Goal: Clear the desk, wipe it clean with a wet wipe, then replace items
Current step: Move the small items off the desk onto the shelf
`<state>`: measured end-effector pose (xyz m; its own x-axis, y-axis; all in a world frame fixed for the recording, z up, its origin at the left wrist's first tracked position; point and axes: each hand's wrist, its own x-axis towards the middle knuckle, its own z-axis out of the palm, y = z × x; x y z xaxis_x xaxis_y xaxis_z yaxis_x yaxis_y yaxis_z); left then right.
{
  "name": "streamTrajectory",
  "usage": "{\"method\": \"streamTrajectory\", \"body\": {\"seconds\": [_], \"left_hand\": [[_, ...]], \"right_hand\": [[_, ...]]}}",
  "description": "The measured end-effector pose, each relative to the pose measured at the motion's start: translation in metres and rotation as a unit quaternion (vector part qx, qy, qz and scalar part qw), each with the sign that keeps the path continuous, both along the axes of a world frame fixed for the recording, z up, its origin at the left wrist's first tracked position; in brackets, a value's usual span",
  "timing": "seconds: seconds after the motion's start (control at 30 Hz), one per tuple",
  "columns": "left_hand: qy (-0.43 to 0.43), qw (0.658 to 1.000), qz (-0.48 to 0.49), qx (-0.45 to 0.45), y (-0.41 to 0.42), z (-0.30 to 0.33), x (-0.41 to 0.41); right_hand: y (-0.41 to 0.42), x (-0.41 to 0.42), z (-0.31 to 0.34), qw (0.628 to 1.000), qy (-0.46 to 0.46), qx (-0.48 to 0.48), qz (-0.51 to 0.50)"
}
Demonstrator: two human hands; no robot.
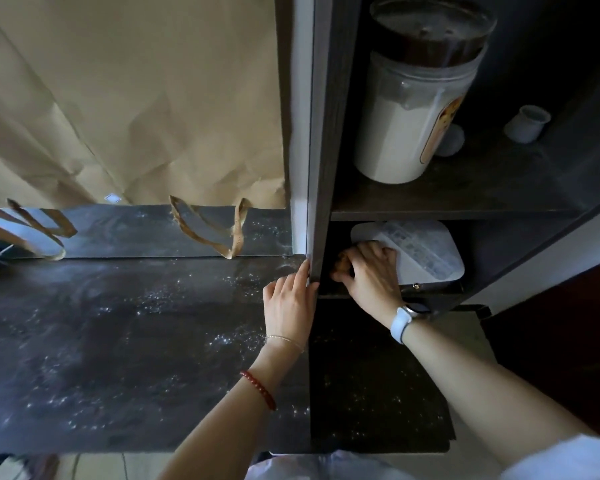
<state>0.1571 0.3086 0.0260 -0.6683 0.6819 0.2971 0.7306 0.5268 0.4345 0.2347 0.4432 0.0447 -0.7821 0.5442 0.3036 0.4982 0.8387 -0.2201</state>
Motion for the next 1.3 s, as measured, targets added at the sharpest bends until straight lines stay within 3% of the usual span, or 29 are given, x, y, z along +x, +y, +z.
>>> {"method": "streamTrajectory", "body": {"seconds": [0.2, 0.43, 0.5, 0.63, 0.83, 1.03, 1.3], "left_hand": [[0.008, 1.000, 0.009, 0.015, -0.001, -0.003, -0.001], [-0.055, 0.998, 0.036, 0.024, -0.028, 0.008, 0.014], [-0.048, 0.997, 0.060, -0.001, -0.053, 0.003, 0.015], [-0.075, 0.988, 0.117, -0.072, -0.119, -0.017, 0.011], [-0.184, 0.950, 0.221, -0.120, -0.218, -0.029, -0.019], [-0.177, 0.929, 0.300, -0.127, -0.336, -0.039, -0.121], [-0.164, 0.914, 0.344, -0.140, -0.477, -0.049, -0.290]], "right_hand": [[-0.005, 0.004, -0.004, 1.000, 0.005, -0.025, -0.015], [-0.049, 0.041, 0.003, 0.980, 0.180, -0.087, -0.015], [-0.076, 0.052, -0.008, 0.974, 0.190, -0.120, 0.016], [-0.130, 0.052, -0.045, 0.975, 0.100, -0.175, 0.089], [-0.205, -0.003, -0.066, 0.974, -0.037, -0.189, 0.118], [-0.301, -0.120, -0.066, 0.962, -0.051, -0.188, 0.191], [-0.428, -0.310, -0.059, 0.928, -0.147, -0.241, 0.244]]}}
